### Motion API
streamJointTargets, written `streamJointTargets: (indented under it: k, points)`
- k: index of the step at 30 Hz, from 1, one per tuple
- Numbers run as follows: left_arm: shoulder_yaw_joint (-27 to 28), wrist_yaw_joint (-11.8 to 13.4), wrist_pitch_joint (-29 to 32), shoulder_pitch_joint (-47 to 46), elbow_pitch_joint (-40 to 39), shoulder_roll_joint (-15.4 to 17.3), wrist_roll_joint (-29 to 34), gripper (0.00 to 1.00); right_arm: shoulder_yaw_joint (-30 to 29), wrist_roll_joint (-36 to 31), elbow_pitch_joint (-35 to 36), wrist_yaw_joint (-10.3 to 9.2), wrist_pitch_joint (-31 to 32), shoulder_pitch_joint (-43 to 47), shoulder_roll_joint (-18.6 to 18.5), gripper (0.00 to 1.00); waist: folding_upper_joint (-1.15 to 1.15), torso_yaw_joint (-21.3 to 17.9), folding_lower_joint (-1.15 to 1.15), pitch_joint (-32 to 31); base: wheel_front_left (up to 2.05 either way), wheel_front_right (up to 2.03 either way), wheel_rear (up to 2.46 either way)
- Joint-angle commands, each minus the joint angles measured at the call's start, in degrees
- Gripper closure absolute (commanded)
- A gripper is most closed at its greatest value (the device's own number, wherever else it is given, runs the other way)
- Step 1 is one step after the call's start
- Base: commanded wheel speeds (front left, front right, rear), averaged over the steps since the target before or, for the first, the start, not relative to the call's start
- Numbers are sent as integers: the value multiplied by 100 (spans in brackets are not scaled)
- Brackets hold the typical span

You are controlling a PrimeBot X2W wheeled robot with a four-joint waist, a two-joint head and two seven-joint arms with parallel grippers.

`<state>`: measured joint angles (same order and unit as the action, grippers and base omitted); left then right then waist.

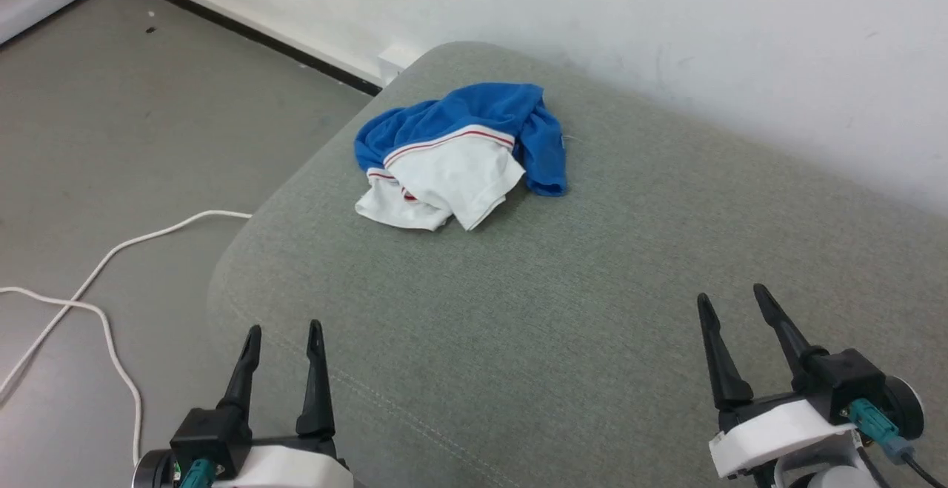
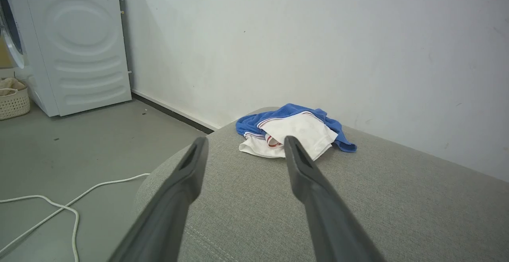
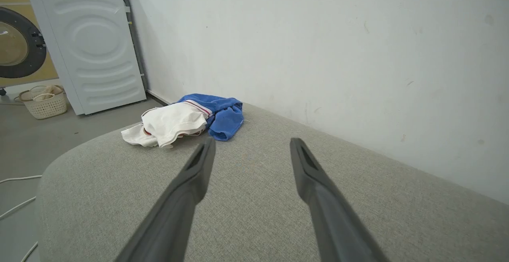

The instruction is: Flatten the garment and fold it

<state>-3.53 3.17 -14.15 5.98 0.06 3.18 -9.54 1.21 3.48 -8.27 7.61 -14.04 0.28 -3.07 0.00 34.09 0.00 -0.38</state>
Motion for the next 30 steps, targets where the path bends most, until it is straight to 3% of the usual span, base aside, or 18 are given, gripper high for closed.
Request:
streamJointTargets:
  k: [1, 18, 23, 26, 30]
  points:
    - [-17, 35, -52, 80, 23, -30, -28, 0, -17, 36, -32, -12, -63, 44, 19, 0, 0, 83, 0, 11, 0, 0, 0]
    - [-69, 28, -85, 42, -14, -30, -84, 0, -44, 13, -22, -12, -96, 64, 19, 0, 0, 160, 0, 47, 0, 0, 0]
    - [-143, -111, -85, -265, -319, -26, -430, 0, -62, 45, 34, -12, -96, 63, 19, 0, 0, 140, 0, 113, 0, 0, 0]
    - [-262, -160, -10, -633, -544, 191, -92, 0, -79, 8, 156, -12, -46, 28, 19, 0, 0, 88, 0, 164, 0, 0, 0]
    - [-265, -199, 557, -1477, -866, 457, 102, 0, -66, -49, 455, -12, 151, -48, 19, 0, 0, -36, 0, 320, 0, 0, 0]
